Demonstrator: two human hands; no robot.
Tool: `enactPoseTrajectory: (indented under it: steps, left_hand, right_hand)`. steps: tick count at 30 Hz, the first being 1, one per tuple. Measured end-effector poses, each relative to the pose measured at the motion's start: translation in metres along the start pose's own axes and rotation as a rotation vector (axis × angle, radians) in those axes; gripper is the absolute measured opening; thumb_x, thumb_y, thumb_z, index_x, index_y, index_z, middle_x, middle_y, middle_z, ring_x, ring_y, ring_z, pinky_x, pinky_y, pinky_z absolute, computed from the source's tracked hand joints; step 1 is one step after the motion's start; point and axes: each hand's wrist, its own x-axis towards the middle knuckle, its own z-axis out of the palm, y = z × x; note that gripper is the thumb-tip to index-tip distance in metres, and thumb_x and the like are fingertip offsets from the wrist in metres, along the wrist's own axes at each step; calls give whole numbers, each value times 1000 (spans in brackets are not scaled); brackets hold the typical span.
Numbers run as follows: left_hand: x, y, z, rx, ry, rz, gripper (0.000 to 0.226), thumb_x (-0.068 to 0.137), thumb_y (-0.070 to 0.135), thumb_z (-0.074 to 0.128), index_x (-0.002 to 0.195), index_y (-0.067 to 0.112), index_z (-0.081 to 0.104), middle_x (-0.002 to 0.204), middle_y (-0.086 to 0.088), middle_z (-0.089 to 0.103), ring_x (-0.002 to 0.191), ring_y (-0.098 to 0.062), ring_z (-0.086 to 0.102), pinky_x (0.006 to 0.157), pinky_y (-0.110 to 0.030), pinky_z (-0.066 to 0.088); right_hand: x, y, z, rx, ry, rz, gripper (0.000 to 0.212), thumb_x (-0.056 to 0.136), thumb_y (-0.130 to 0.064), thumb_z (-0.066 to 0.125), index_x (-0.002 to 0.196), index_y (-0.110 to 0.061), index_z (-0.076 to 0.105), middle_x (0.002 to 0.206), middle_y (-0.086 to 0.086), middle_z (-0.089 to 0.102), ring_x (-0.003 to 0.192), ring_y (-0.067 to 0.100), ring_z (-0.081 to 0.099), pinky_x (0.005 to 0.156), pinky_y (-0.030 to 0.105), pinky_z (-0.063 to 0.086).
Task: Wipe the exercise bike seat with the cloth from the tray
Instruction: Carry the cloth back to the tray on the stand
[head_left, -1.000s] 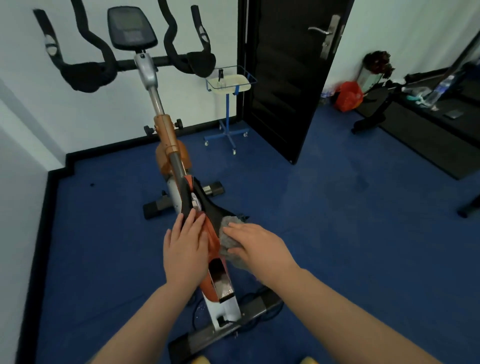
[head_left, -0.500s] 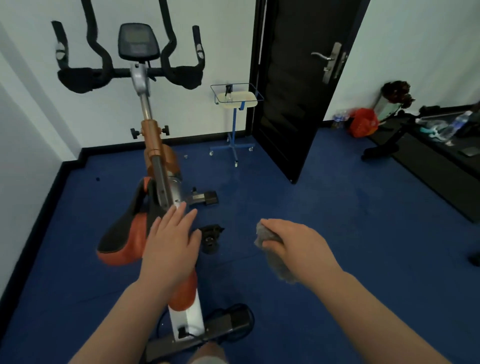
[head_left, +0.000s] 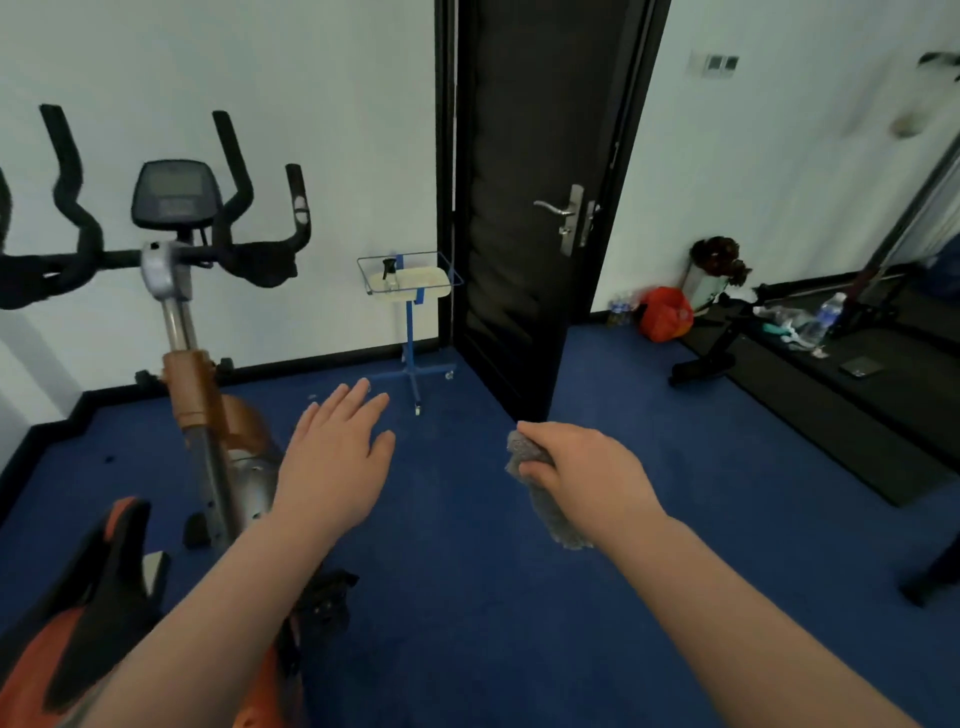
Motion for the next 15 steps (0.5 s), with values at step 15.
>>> enactPoseTrajectory:
  steps: [15]
  left_hand:
    - [186, 67, 50, 8, 34, -62, 50, 97, 37, 31, 146, 25, 25, 157, 5, 13, 145, -12, 6, 118, -32, 3]
  right_hand:
    - [203, 93, -54, 32, 37, -116, 30, 94, -33, 54, 122, -22, 57, 120, -7, 62, 109, 17, 54, 86, 38, 48]
